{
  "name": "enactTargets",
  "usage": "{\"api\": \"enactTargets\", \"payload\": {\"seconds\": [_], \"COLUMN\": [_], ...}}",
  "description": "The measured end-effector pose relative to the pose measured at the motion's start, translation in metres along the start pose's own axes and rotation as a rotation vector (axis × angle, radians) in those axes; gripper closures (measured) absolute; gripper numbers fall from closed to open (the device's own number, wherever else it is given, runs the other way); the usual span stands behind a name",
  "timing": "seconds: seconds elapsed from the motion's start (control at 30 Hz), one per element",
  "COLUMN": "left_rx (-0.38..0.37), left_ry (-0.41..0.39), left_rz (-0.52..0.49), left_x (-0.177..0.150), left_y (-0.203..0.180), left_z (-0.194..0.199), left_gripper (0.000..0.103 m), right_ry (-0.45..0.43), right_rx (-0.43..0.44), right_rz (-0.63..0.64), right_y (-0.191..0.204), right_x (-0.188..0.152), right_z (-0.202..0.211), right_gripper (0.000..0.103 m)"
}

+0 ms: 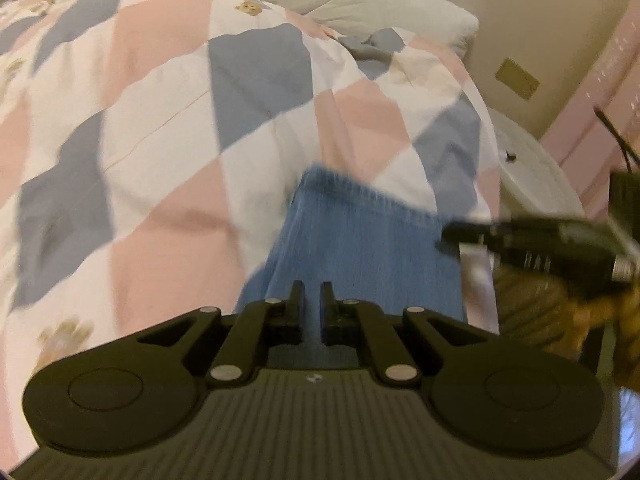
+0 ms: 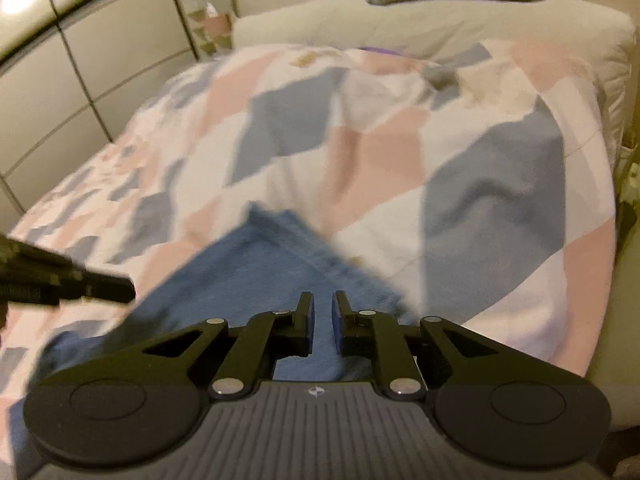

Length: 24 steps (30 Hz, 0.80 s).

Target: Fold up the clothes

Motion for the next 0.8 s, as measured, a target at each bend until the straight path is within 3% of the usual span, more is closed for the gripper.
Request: {"api": "enactTargets", "payload": {"seconds": [0.17,0.23,0.33,0.4,0.53,0.6,0.67,0.73,0.8], "left_rx": [0.046,0.081,0.111,0.117,0.136,0.129,0.148,0.170,0.177], "left_ry": [0.074,0.108,0.125,0.097,0.061,0.066,0.106,0.149,0.137], "left_rz": [0.004,0.028,0.094,0.124,0.144,0.168,0.184,0.198,0.101], "left_x": [-0.090,-0.127,-0.175,-0.192,-0.221,-0.235,-0.247,-0.259,-0.260], "left_y": [0.017,0.032,0.055,0.062,0.069,0.072,0.078,0.085,0.076], "left_z": [0.040,0.051,0.075,0.101,0.146,0.151,0.143,0.135,0.145], "left_gripper": [0.099,0.099,0.100,0.100,0.100,0.099,0.099,0.097,0.096], "right_ry": [0.084,0.169,0.165,0.155,0.112,0.149,0.205,0.201,0.174], "right_rx": [0.109,0.112,0.057,0.029,0.065,0.078,0.033,0.003,-0.012], "right_rz": [-0.018,-0.010,0.001,-0.005,-0.009,0.014,0.053,0.042,0.058], "right_y": [0.074,0.101,0.121,0.134,0.176,0.197,0.207,0.209,0.212], "right_x": [-0.072,-0.120,-0.153,-0.166,-0.184,-0.203,-0.230,-0.235,-0.229], "right_z": [0.015,0.009,0.021,0.033,0.069,0.073,0.065,0.067,0.079], "right_gripper": [0.084,0.084,0.082,0.077,0.077,0.073,0.071,0.071,0.062]}}
Point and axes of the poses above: each gripper's, at about its wrist camera, not at the fingertips, and z roughly against the way its jaws point, y to its left, x to its top, the point moved 10 cm from there along -z, roughly the way its jaws point, and after that the axes turned 1 degree about -z, right-handed, at the moved point
